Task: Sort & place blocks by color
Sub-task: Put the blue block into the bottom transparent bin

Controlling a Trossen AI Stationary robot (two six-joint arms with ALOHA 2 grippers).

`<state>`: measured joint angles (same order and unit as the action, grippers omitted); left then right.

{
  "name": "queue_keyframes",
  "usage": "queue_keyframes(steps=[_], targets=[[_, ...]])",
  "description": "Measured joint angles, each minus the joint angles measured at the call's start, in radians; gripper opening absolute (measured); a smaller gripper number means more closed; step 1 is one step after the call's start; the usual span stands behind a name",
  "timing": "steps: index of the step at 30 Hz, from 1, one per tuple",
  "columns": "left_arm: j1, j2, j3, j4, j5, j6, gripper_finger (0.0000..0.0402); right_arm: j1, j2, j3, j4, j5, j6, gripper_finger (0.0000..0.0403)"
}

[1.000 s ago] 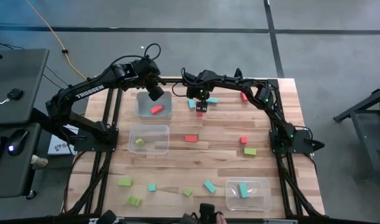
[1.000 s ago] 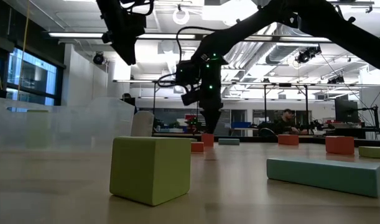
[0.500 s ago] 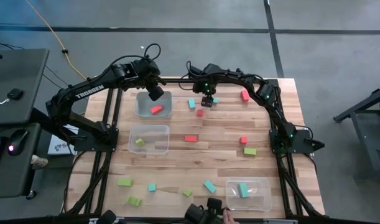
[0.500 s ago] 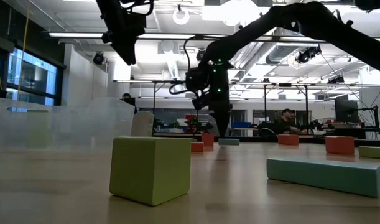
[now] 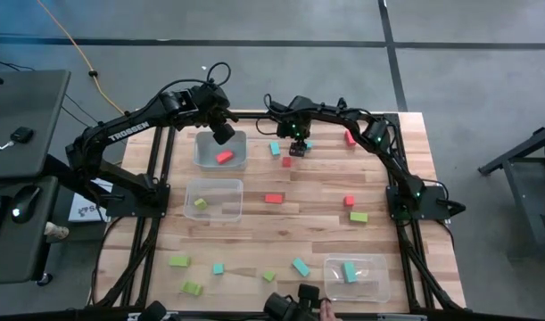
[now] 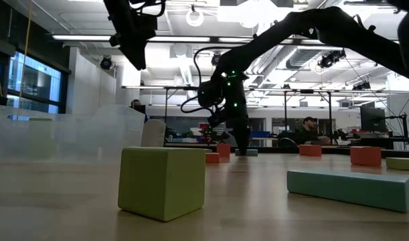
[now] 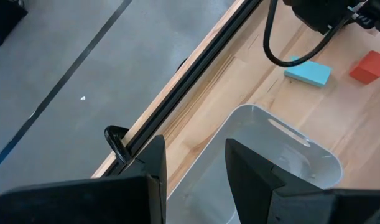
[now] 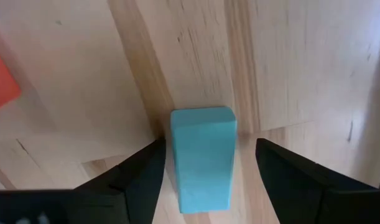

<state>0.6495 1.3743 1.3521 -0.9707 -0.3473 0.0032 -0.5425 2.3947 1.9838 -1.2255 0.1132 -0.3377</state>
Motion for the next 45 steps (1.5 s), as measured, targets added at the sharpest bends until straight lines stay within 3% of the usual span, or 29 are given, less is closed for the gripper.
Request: queue_keyframes(steps=[6, 13, 14, 24, 45], targets=[[0.0, 0.0, 0.0, 0.0, 0.0, 0.0, 0.0097, -0.003, 0.001, 0.0, -0.003, -0.02, 0.001, 0.0227], [0.0, 0.0, 0.0, 0.0, 0.0, 0.0, 0.0097, -0.002, 0.002, 0.0, -0.016, -0.057, 0.075, 0.01], [0.0, 0.0, 0.0, 0.0, 0.0, 0.0, 0.0097, -0.002, 0.002, 0.0, -0.018, -0.057, 0.086, 0.0096], [0.0, 0.0, 0.0, 0.0, 0.0, 0.0, 0.0097, 0.009, -0.015, -0.006, -0.086, -0.066, 0.164, 0.0096], [-0.002, 0.0, 0.0, 0.0, 0.035, 0.0, 0.0097, 0.138, -0.322, -0.004, -0.106, -0.031, 0.374, 0.0096]])
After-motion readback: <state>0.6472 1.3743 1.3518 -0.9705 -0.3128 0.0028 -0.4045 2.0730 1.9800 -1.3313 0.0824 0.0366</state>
